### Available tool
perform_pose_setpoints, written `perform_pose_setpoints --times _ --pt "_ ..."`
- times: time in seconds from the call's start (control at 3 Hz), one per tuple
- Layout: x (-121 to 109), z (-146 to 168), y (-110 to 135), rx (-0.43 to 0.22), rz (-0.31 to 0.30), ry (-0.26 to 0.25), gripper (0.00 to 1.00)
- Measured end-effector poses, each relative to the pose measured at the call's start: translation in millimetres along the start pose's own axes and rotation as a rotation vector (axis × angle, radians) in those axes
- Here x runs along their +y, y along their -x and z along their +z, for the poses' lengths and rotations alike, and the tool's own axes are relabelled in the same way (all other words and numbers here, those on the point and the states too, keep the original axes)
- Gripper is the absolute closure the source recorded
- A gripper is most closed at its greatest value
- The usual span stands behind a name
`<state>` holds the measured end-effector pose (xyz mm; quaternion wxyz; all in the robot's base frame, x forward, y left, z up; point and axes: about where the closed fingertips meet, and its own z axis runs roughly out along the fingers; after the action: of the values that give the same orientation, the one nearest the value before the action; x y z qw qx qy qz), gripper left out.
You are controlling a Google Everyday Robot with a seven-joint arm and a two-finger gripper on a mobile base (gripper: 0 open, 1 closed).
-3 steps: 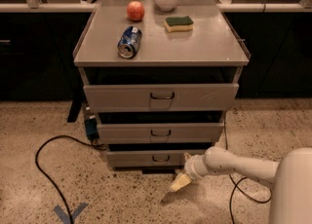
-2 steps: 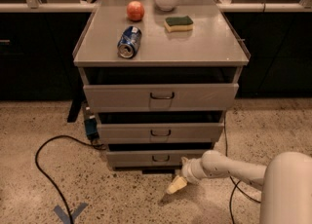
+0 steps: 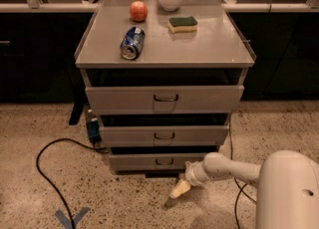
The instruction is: Open bottom drawer
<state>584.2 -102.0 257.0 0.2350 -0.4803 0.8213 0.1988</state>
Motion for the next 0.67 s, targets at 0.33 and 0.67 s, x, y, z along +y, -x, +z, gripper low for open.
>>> perform_pose_setpoints --times 0.33,0.67 --pt "-6.9 8.6 3.6 -0.019 -0.006 -0.017 0.0" --pt "-25.4 23.6 18.4 -0.08 -0.025 -0.074 0.0"
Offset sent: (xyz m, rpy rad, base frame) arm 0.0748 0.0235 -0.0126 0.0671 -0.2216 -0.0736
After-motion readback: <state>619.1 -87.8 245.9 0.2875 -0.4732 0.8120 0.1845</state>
